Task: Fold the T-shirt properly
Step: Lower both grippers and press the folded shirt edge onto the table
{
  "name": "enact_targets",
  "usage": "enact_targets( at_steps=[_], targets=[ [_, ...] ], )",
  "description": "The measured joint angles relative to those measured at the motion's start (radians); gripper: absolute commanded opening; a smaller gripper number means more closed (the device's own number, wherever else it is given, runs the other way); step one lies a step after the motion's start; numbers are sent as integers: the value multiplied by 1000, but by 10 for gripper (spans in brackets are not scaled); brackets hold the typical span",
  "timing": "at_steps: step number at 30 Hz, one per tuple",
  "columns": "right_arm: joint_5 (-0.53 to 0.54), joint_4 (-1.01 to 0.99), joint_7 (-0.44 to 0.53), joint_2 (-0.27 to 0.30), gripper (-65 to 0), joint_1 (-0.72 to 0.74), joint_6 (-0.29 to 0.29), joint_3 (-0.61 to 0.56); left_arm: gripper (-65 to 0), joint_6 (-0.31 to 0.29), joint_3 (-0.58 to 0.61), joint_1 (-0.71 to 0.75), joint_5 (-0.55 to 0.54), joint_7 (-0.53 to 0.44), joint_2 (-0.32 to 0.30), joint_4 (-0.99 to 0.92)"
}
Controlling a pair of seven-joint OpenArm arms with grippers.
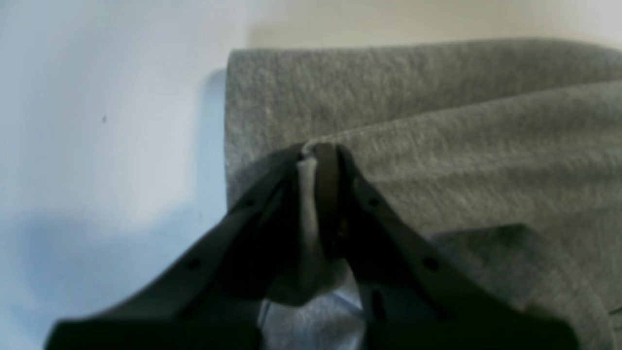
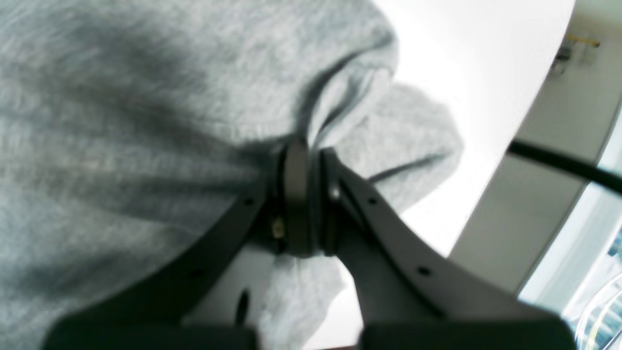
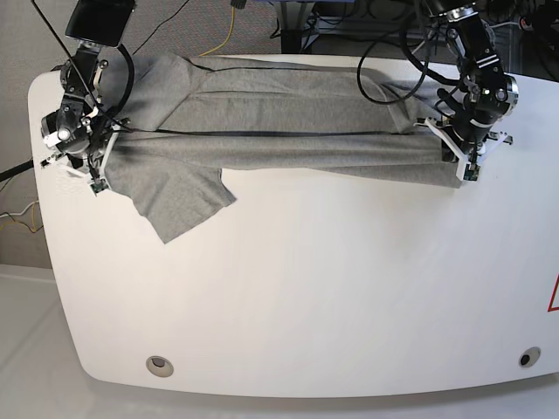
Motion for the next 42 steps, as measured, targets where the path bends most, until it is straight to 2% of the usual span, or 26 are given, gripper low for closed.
enact_targets(
  at_steps=[16, 25, 42],
  targets=[
    [0, 61, 4, -5, -621, -93, -1, 12, -645, 0, 0, 43, 0, -7, 0, 15],
    [-9, 60, 24, -72, -621, -107, -1, 85, -645, 0, 0, 61, 0, -6, 0, 14],
    [-44, 43, 106, -119, -621, -109, -20, 93, -645, 7, -3, 66, 3, -16, 31, -16]
  ],
)
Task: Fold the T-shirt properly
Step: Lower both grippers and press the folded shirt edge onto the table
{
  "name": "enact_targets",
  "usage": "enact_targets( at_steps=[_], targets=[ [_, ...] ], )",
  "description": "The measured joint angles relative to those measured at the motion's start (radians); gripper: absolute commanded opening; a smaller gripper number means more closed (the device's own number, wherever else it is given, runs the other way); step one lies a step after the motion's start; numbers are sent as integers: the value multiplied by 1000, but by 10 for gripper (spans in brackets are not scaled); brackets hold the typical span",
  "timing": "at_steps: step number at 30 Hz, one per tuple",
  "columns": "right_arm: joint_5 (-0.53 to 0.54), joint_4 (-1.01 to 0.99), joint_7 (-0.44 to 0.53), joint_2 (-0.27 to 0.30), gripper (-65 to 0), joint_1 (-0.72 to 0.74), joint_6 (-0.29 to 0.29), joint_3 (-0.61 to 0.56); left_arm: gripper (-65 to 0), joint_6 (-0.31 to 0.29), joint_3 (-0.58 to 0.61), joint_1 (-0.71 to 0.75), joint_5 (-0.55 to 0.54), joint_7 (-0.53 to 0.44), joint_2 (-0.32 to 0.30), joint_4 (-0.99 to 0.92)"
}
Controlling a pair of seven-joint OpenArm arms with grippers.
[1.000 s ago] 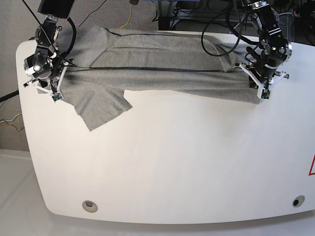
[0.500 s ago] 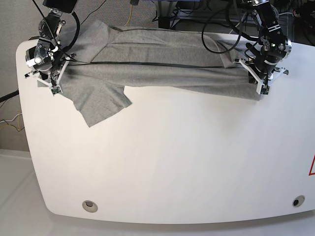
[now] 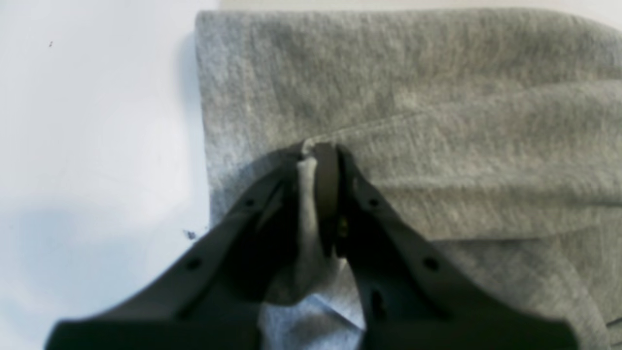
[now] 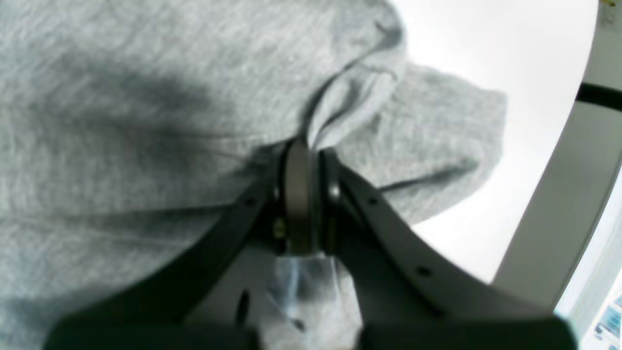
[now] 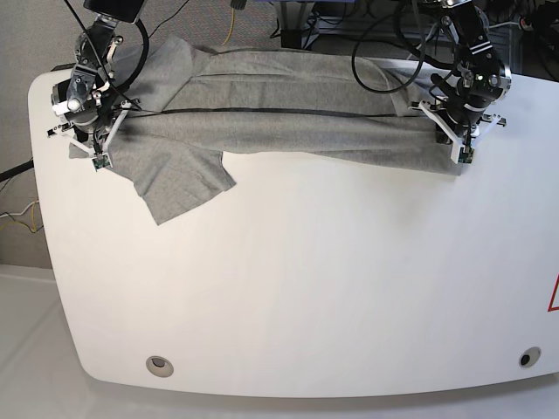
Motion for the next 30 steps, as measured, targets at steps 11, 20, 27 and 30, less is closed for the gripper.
enact_targets(
  at_steps=[11, 20, 27, 30],
  targets=[
    [18, -51, 76, 5, -621, 6, -9, 4, -645, 0, -1, -6, -15, -29, -2, -32],
    [21, -64, 119, 2, -621, 3, -17, 6, -645, 2, -1, -6, -16, -34, -2, -34],
    [23, -64, 142, 1, -621, -9, -25, 7, -644, 7, -1, -6, -18, -33, -2, -35],
    [26, -64, 153, 0, -621, -13, -27, 7, -644, 7, -1, -6, -18, -34, -2, -35]
  ],
)
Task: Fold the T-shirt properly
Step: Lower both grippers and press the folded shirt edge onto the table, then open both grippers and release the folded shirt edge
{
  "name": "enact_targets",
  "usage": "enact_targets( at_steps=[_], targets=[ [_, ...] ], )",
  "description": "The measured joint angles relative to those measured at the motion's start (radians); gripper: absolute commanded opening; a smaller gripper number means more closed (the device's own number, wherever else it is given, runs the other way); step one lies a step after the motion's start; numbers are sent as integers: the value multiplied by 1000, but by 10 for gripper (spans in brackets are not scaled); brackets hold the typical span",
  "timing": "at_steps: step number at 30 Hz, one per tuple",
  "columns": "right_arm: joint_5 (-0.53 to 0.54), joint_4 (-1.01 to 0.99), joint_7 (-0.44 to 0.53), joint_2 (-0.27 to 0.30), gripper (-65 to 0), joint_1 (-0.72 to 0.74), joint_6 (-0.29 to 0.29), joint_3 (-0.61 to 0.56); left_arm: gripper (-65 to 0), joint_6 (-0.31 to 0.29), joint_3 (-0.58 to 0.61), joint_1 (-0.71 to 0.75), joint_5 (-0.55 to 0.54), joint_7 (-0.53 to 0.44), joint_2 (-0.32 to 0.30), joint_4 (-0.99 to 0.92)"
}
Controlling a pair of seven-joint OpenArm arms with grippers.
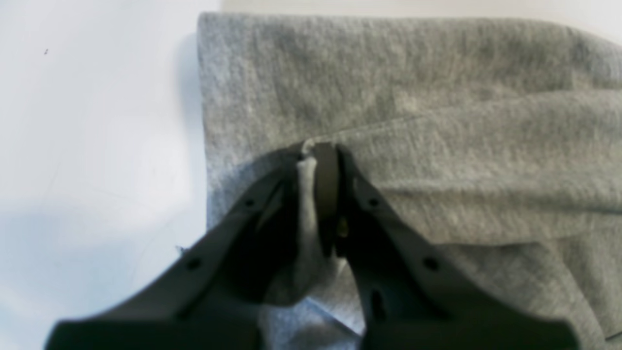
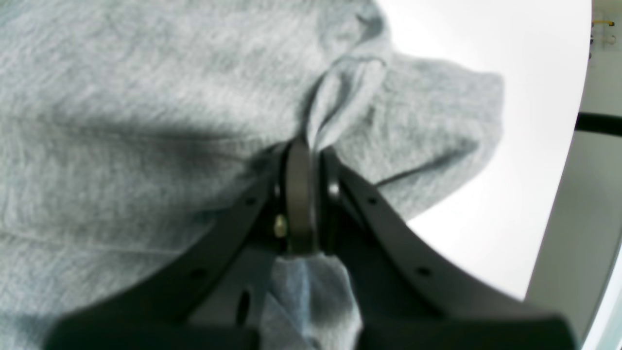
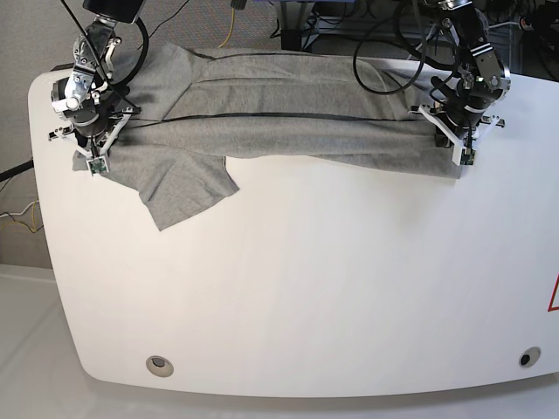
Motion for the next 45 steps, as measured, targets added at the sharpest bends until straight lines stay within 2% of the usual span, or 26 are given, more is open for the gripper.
enact_targets(
  at_steps=[12, 16, 18, 22, 25, 27, 34, 45],
  targets=[
    [0, 0, 1, 0, -617, -2, 0, 0, -642, 0, 0, 0, 0, 0, 0, 0],
    [0, 0, 3, 0, -602, -3, -3, 0, -624, 0, 0, 0, 0, 0, 0, 0],
    [0, 0, 3, 0, -559, -3, -3, 0, -575, 0, 0, 0, 0, 0, 0, 0],
    [-5, 0, 5, 1, -373, -3, -9, 0, -372, 4, -3, -1, 4, -4, 0, 0],
    [-15, 1, 11, 6, -242, -3, -20, 0, -248, 9, -5, -2, 8, -7, -3, 0],
    [-16, 2, 14, 10, -207, -3, -25, 0, -209, 9, -5, -2, 8, -7, -6, 0],
    [6, 5, 24, 11, -267, -3, -17, 0, -228, 8, -4, -2, 3, -7, -5, 2],
    [5, 62, -34, -2, -267, -8, 20, -7, -226, 3, -3, 8, 24, 43, 0, 59]
  ],
)
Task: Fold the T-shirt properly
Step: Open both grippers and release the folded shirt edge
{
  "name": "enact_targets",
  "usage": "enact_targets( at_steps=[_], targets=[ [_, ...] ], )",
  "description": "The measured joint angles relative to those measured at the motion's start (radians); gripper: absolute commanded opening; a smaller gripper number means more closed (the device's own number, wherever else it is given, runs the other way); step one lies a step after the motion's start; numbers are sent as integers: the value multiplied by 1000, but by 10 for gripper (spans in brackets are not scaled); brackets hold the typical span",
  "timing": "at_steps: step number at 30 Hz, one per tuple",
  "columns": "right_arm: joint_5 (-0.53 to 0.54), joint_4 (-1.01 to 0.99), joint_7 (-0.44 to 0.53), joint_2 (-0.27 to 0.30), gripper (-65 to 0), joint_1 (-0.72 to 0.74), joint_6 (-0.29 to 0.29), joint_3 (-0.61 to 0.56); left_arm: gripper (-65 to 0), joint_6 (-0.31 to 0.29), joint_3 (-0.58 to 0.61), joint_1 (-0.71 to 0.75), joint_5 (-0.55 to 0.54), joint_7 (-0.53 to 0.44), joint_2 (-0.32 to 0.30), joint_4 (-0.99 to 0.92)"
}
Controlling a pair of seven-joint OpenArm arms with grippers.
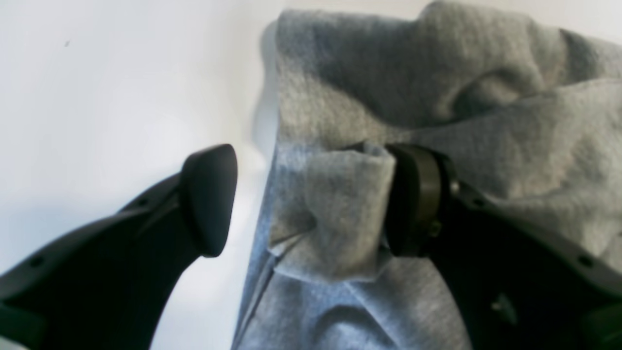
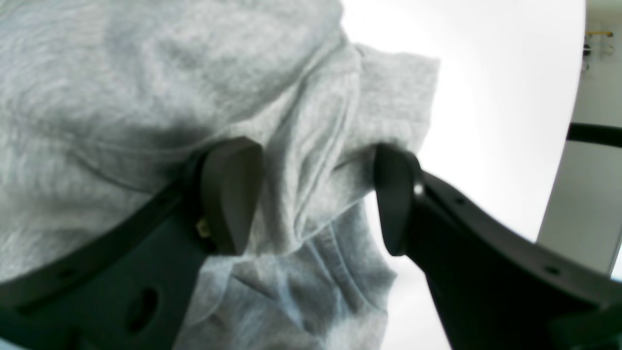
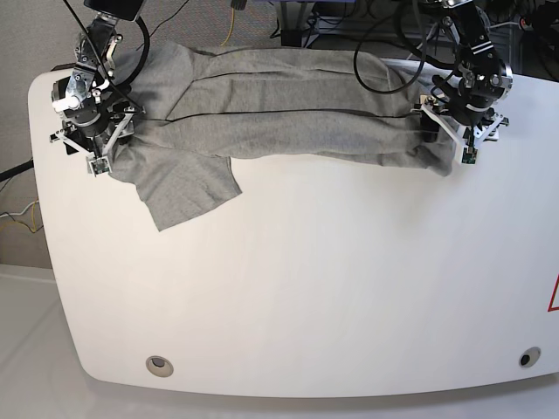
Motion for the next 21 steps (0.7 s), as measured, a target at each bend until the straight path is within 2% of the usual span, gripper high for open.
enact_targets(
  at_steps=[12, 21],
  targets=[
    [-5, 31, -86, 18, -267, 25, 26, -6, -226, 0, -4, -5, 3, 3, 1, 37],
    [-16, 34, -97, 56, -267, 66, 29, -2, -226, -3, -26, -5, 0, 3, 3, 37]
  ],
)
